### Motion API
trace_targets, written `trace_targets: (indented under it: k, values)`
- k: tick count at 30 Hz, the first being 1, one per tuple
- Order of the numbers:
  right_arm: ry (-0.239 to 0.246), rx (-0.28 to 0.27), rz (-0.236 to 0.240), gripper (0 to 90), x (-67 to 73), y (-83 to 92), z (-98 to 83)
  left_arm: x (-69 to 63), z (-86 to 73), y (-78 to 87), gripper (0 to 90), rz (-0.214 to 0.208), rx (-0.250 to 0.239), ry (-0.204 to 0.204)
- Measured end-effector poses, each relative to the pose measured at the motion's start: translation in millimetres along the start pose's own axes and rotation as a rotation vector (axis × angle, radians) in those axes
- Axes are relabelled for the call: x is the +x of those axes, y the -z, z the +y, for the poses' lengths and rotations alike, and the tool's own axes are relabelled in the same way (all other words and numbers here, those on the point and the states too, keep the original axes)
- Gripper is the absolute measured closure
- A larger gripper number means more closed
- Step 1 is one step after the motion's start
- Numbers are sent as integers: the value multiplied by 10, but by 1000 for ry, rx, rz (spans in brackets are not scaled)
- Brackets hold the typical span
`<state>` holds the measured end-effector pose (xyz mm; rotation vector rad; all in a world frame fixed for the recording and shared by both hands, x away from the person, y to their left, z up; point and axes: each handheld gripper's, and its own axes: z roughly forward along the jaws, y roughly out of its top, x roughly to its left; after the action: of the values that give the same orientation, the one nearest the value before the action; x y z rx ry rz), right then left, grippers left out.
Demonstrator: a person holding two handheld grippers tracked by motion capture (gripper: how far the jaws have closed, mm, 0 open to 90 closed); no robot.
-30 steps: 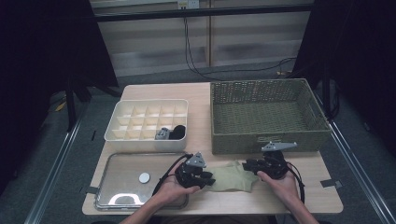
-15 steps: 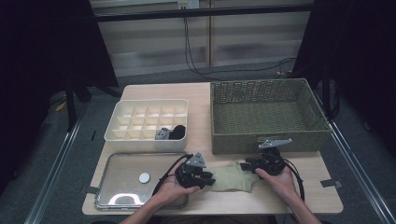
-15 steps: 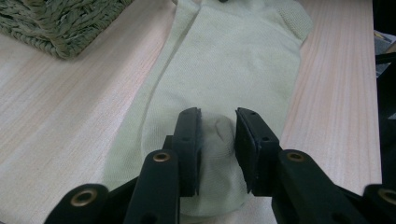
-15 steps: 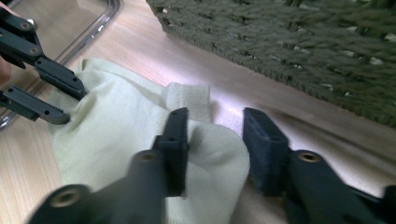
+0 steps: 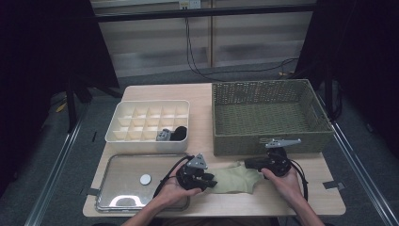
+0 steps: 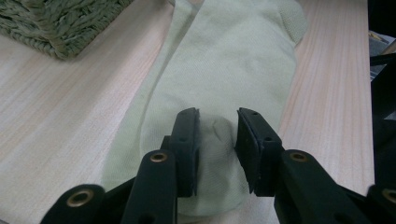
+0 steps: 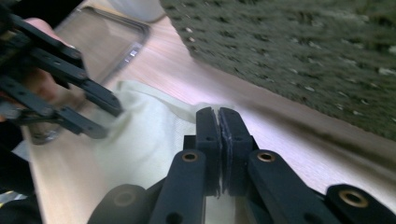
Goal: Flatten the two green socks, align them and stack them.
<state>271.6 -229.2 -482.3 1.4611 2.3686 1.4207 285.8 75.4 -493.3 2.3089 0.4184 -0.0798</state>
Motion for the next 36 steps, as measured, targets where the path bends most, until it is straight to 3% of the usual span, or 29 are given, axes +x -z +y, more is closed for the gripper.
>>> trace_targets:
  k: [9,14,20,26,30,31,33,36]
  values:
    - [3,-43,46,882,117,132,86,-68,102,131,679,-23,-71,-4]
    - [28,-59,53,883,195,201,192,-112,156,175,688,-31,-80,-20]
    - [47,-95,49,883,232,238,345,-79,153,179,700,-32,-84,-11]
    - [66,-122,42,883,214,198,438,-103,221,83,714,-39,-62,-23]
    - [38,-111,38,883,144,88,249,-126,264,-63,727,-66,-56,-21]
    - [36,-104,36,883,143,83,219,-159,287,-146,726,-89,-36,-26]
    - [37,-100,39,882,171,94,178,-209,309,-219,712,-112,-31,-16]
    - [40,-93,46,882,207,105,127,-239,327,-272,709,-117,-11,-36]
